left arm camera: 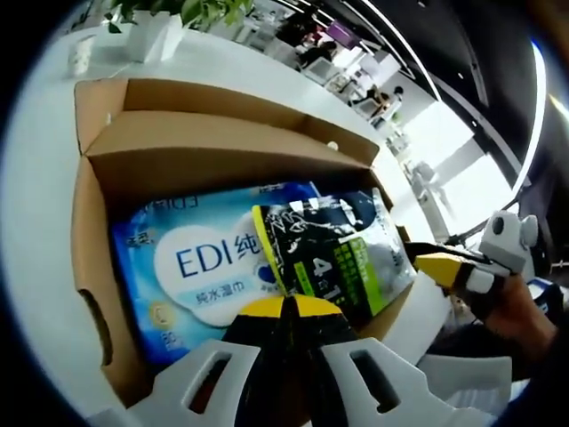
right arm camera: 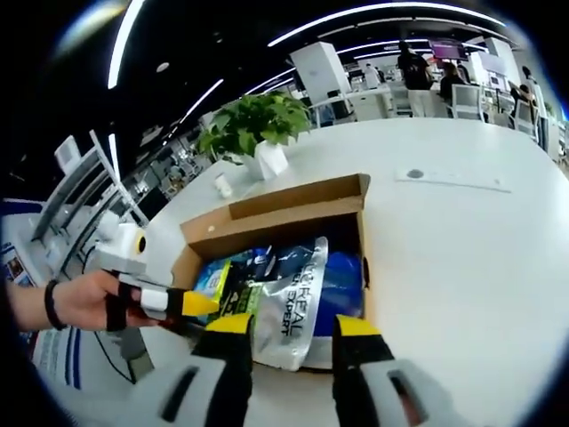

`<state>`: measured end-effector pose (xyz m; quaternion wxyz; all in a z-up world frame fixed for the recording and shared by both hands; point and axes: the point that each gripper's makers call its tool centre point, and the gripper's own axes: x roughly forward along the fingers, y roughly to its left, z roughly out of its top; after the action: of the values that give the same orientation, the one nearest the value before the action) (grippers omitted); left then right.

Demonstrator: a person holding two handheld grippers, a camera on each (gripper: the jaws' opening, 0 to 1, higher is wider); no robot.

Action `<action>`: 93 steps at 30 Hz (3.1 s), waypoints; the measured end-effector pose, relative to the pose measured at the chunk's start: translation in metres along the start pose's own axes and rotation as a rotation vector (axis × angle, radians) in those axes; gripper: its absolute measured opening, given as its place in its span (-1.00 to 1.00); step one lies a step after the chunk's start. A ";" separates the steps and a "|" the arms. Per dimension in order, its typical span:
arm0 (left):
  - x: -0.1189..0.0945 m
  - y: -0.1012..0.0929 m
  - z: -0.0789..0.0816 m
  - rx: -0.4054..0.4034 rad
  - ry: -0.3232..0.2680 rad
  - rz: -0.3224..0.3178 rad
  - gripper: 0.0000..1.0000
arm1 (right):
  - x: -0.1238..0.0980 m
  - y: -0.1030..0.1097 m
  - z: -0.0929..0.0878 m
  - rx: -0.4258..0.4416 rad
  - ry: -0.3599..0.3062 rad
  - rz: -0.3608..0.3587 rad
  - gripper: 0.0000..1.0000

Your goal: Operate the shoe box by opening the lid, removing the specified soft item, and placing it in the target area until the item is outside and the box remains undamaged.

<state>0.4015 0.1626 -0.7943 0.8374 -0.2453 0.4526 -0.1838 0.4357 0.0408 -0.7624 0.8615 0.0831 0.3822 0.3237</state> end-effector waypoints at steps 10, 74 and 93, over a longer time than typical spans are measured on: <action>-0.001 0.000 0.001 -0.008 -0.003 -0.003 -1.00 | 0.011 -0.002 -0.015 0.020 0.047 -0.027 -0.71; 0.034 -0.132 0.004 0.203 0.023 -0.132 -1.00 | -0.103 -0.082 -0.012 0.190 -0.179 -0.139 -1.00; 0.064 -0.182 -0.013 0.267 0.078 -0.182 -1.00 | -0.140 -0.125 -0.026 0.240 -0.191 -0.183 -1.00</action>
<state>0.4088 -0.0222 -0.7380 0.8243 -0.1646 0.4321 -0.3266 0.4096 -0.1464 -0.7444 0.9037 0.1807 0.3406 0.1864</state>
